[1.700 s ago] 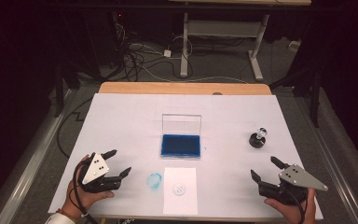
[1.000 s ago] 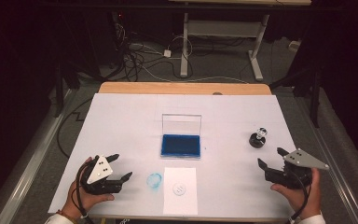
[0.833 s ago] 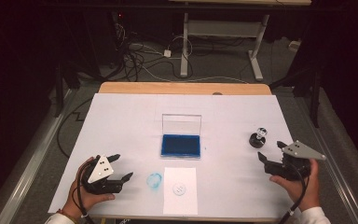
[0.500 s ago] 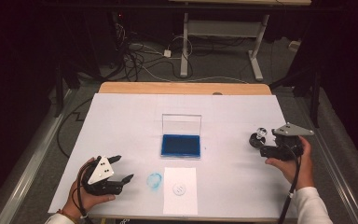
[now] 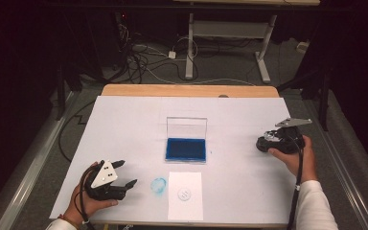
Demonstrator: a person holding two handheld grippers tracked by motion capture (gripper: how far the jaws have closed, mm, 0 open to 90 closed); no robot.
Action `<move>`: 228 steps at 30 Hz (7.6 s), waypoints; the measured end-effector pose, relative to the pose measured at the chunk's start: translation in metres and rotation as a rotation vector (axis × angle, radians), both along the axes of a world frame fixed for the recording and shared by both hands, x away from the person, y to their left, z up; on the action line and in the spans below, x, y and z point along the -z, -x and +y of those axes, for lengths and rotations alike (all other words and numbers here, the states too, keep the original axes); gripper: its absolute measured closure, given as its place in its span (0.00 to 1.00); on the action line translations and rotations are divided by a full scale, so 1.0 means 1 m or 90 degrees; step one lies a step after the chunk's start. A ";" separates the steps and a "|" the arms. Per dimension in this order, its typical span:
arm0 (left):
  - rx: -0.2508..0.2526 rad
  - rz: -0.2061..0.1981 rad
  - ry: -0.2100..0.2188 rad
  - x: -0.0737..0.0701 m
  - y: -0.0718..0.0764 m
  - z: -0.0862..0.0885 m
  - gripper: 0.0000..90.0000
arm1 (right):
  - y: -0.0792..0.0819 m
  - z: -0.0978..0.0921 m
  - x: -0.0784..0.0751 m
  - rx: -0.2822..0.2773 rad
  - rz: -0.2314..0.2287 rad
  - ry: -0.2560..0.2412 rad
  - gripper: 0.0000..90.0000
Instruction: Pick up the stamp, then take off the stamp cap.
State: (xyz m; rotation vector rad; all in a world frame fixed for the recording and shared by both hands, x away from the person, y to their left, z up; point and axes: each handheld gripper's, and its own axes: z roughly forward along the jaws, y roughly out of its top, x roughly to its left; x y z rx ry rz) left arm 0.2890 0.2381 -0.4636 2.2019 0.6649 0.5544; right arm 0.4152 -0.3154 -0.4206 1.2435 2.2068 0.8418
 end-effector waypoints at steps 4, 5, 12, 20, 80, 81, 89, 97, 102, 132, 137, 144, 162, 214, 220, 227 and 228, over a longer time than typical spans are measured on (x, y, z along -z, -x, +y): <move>-0.003 0.005 -0.003 0.001 -0.001 -0.001 0.26 | -0.002 0.001 0.000 -0.005 -0.003 -0.003 0.47; 0.000 0.006 -0.006 0.001 -0.001 -0.001 0.26 | -0.001 0.001 0.000 -0.004 -0.004 -0.009 0.47; 0.003 0.016 -0.011 0.004 -0.002 -0.003 0.26 | -0.006 -0.003 0.003 0.021 0.003 -0.007 0.52; 0.004 0.018 -0.013 0.004 -0.002 -0.004 0.26 | -0.010 -0.004 0.005 0.025 0.005 -0.016 0.61; -0.016 0.007 0.003 -0.001 -0.007 -0.001 0.26 | 0.026 0.032 -0.036 -0.077 -0.099 -0.049 0.63; -0.012 0.008 0.004 -0.001 -0.008 -0.001 0.26 | 0.028 0.035 -0.038 -0.083 -0.101 -0.051 0.63; -0.014 0.003 -0.002 -0.001 -0.008 -0.002 0.25 | 0.039 0.057 -0.048 -0.129 -0.119 -0.062 0.63; -0.018 -0.001 -0.003 -0.001 -0.008 -0.003 0.25 | 0.049 0.080 -0.054 -0.177 -0.129 -0.077 0.63; -0.014 -0.007 0.009 -0.003 -0.012 -0.010 0.25 | 0.055 0.094 -0.054 -0.199 -0.133 -0.071 0.63; 0.145 -0.020 0.071 -0.020 -0.018 -0.111 0.23 | 0.093 0.180 -0.041 -0.339 -0.125 -0.160 0.63; 0.171 -0.017 0.087 -0.021 -0.015 -0.125 0.23 | 0.101 0.192 -0.039 -0.365 -0.118 -0.178 0.63; 0.180 -0.005 0.101 -0.019 -0.017 -0.137 0.24 | 0.108 0.199 -0.036 -0.375 -0.122 -0.191 0.63; 0.175 -0.016 0.097 -0.020 -0.018 -0.136 0.40 | 0.110 0.197 -0.031 -0.371 -0.130 -0.221 0.63; 0.183 -0.053 0.055 -0.022 -0.010 -0.138 0.39 | 0.116 0.195 -0.024 -0.354 -0.113 -0.244 0.64; 0.186 -0.040 0.040 -0.020 -0.011 -0.139 0.40 | 0.116 0.196 -0.023 -0.353 -0.108 -0.241 0.64; 0.187 -0.035 0.030 -0.020 -0.011 -0.141 0.40 | 0.115 0.195 -0.021 -0.349 -0.098 -0.248 0.64; 0.188 -0.033 0.023 -0.021 -0.011 -0.141 0.40 | 0.115 0.195 -0.021 -0.349 -0.098 -0.248 0.64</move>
